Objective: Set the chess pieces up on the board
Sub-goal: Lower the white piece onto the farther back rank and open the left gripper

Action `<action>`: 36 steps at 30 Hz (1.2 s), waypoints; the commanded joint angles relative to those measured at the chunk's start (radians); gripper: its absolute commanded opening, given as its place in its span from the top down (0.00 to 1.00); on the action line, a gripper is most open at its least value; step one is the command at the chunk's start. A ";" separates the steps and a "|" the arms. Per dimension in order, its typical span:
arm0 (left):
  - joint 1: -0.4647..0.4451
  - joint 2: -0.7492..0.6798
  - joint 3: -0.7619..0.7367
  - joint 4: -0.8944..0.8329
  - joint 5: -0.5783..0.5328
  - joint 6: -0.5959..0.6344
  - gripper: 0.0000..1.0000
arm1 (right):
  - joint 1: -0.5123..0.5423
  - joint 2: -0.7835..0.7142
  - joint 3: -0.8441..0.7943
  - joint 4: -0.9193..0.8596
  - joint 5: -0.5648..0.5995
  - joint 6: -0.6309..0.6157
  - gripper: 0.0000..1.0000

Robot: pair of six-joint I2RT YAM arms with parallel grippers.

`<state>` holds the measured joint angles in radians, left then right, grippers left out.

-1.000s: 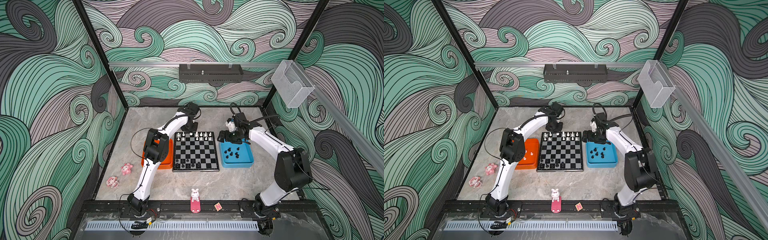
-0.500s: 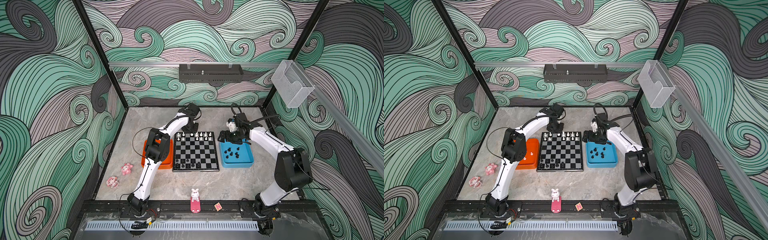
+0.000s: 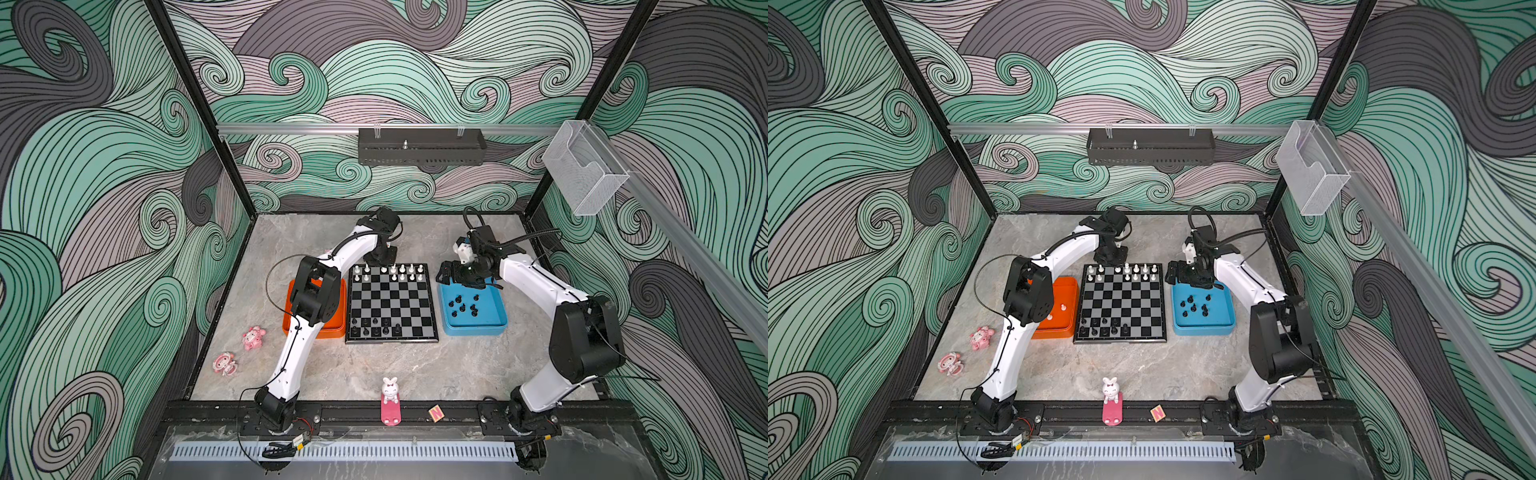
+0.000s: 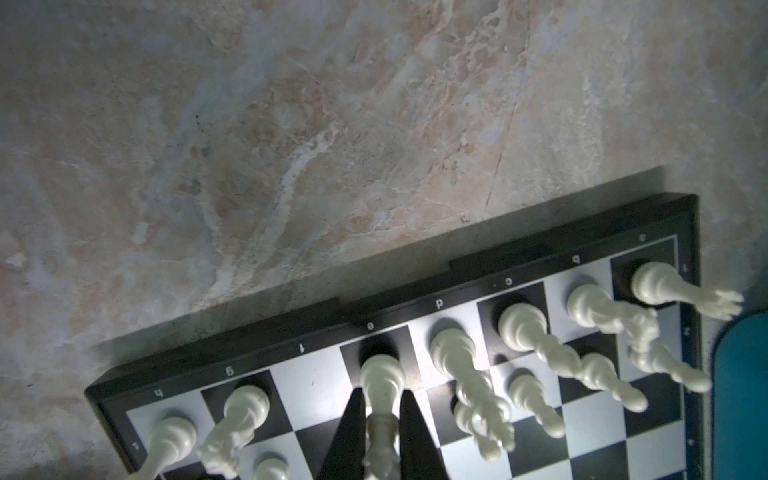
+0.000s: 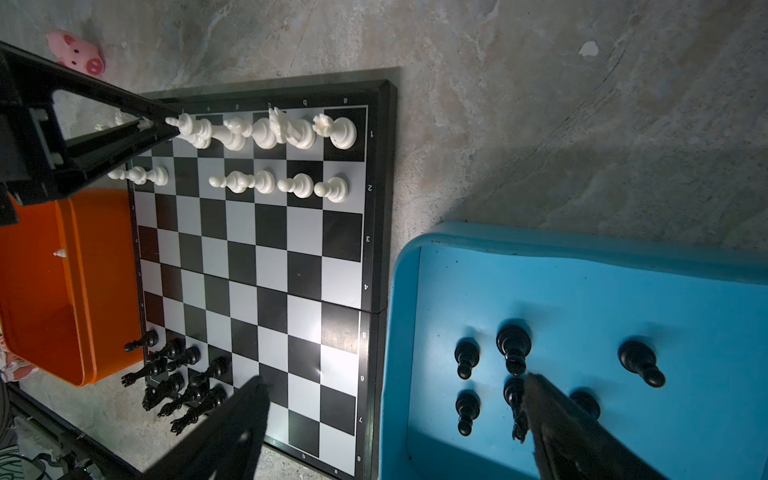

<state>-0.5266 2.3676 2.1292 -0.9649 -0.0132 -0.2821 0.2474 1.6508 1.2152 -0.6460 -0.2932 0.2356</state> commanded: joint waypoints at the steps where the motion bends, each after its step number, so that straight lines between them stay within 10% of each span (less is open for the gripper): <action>1: -0.007 0.019 0.035 0.003 0.016 -0.013 0.84 | -0.005 0.010 -0.014 0.004 -0.010 -0.010 0.04; 36: -0.007 -0.032 0.029 0.002 0.012 -0.022 0.66 | -0.007 0.004 -0.016 0.009 -0.011 -0.008 0.04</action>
<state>-0.5266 2.3676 2.1296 -0.9485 0.0044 -0.2970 0.2466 1.6527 1.2037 -0.6384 -0.2962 0.2356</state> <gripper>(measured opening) 0.334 0.956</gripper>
